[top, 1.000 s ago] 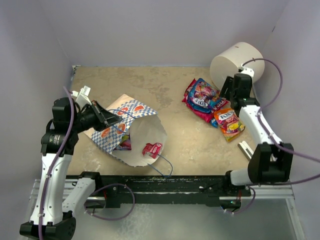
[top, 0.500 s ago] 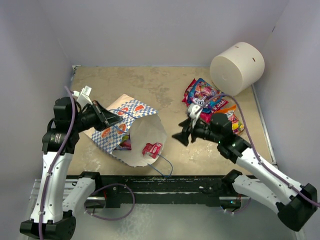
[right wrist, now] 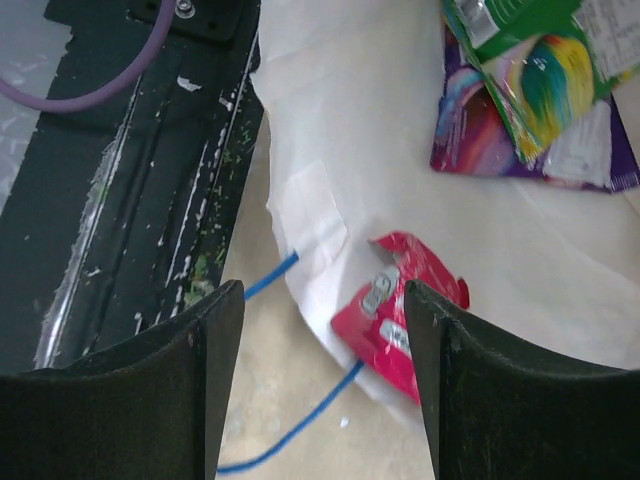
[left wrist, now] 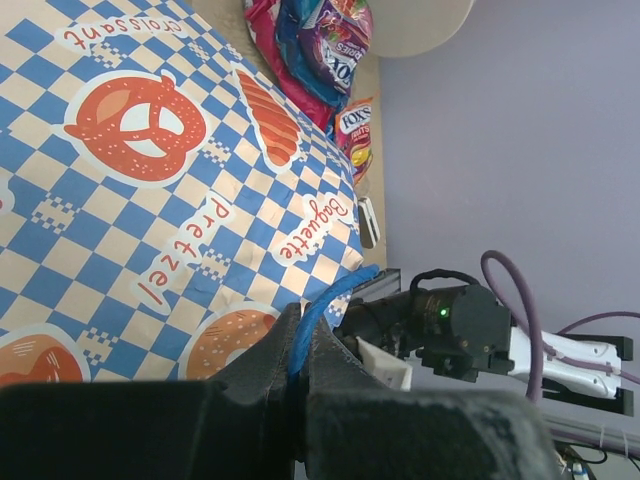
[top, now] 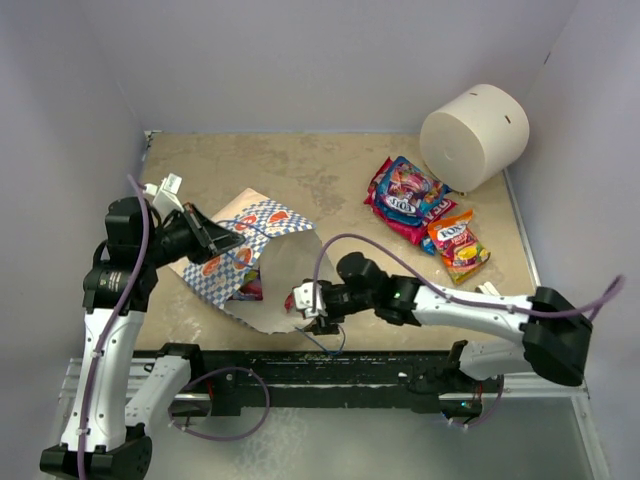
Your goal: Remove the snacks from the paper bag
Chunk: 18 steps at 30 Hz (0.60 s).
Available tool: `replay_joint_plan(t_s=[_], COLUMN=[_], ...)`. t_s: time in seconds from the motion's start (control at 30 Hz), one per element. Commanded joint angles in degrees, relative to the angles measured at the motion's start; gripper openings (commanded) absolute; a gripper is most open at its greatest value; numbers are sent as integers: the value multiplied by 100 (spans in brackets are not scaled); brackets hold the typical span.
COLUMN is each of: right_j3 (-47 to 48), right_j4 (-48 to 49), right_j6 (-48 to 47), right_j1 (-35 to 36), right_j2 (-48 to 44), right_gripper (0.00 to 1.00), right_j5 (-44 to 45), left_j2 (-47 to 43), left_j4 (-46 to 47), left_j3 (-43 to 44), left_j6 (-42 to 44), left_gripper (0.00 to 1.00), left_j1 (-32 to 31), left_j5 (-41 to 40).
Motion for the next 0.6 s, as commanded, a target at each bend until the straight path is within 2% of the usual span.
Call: replay_joint_plan(t_s=[0.0, 0.2, 0.33, 0.43, 0.57], right_j3=[574, 528, 450, 440, 506], right_j4=[729, 948, 1021, 1123, 1222], right_j6=[-615, -1111, -1329, -1338, -1287], right_j1=[233, 303, 305, 309, 304], right_j2=[659, 1329, 1587, 1746, 1904], right_gripper=[66, 62, 57, 49, 33], right_j5=[509, 1506, 1821, 1827, 1778], left_j2=[-108, -192, -227, -253, -207], left_j4=[172, 90, 44, 25, 13], left_j3=[-51, -67, -62, -51, -26], left_j6=[-74, -121, -129, -135, -109], left_gripper=[0, 0, 0, 0, 0], left_j1=[-9, -9, -9, -9, -9], left_j5=[-30, -79, -93, -112, -106])
